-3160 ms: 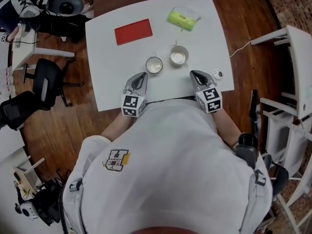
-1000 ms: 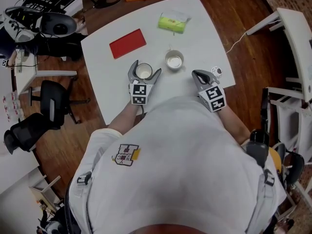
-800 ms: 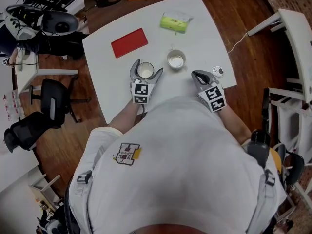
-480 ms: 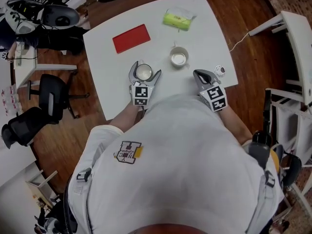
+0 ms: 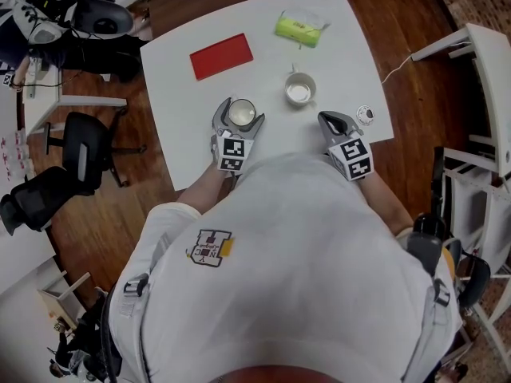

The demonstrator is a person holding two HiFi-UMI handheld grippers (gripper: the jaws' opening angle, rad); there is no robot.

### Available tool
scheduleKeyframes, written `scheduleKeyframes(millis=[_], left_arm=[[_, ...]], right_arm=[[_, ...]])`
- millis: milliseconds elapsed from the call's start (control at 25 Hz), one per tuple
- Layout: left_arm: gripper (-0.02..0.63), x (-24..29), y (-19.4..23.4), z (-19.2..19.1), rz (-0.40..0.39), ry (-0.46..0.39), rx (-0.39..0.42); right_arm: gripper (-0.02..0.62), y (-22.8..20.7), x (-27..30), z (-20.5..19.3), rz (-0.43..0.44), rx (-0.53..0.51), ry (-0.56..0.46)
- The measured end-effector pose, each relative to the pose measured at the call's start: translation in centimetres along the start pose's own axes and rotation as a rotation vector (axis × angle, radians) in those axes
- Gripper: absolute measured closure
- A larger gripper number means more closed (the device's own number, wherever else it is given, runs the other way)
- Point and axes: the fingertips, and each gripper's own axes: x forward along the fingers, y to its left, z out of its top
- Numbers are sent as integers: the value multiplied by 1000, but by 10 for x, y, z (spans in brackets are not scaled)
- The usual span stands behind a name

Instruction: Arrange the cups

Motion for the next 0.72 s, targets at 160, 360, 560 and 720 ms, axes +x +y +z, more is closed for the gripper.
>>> scheduleKeyframes(millis=[160,360,560,720], left_arm=[[181,-5,0,-3,6,7,-4],[184,-6,1,0,-9,3,-25],[186,-7,13,12,5,-36,-38],[186,-5,43,23,44,-65,-53]], right_arm=[[595,6,1,-1,1,-4,4],[595,4,3,2,-7,-2,-6],[595,4,3,2,-13,-7,-5],[595,5,2,3,-25,-2,-5]])
